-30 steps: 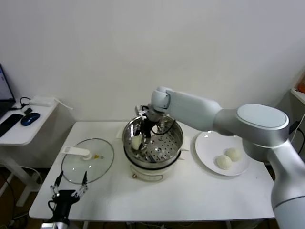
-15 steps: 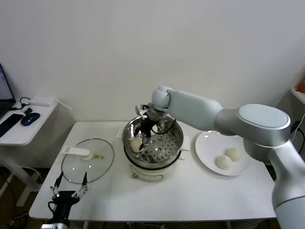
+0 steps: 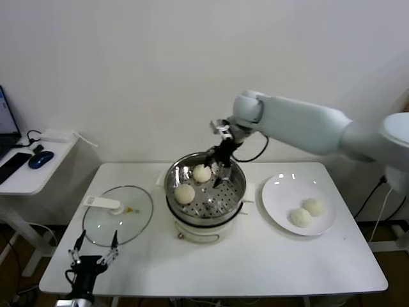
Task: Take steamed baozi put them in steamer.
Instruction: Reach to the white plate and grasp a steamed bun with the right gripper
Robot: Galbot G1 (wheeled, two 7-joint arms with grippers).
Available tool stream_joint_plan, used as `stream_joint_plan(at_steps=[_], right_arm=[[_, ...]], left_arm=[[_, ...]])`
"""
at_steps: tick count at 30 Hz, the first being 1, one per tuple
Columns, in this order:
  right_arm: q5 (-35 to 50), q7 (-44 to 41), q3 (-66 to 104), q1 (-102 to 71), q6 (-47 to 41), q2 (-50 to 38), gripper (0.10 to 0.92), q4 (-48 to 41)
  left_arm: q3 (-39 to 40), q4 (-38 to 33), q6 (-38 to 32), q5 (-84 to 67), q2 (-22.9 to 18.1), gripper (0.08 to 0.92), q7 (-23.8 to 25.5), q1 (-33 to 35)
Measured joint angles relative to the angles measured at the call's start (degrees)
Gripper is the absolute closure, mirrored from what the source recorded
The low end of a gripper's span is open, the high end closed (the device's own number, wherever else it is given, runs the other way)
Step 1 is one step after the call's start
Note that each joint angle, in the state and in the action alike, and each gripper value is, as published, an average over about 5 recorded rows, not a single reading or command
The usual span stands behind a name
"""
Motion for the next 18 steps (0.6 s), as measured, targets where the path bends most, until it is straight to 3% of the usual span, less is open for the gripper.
stream_joint_plan(at_steps=[9,18], right_arm=[[-8.12,-2.41,-0.82,0.88,4.11,-13.99,0.203,5.10],[-19.60,-3.32,6.66,-8.58,6.82,-23.11,0.203,4.36]], left_arm=[[0.46,0.25,0.53,0.32,0.35,0.177,0.09,-0.77],[0.98,0.57,1.07,1.07,-0.01,0.177,0.14,-1.58]])
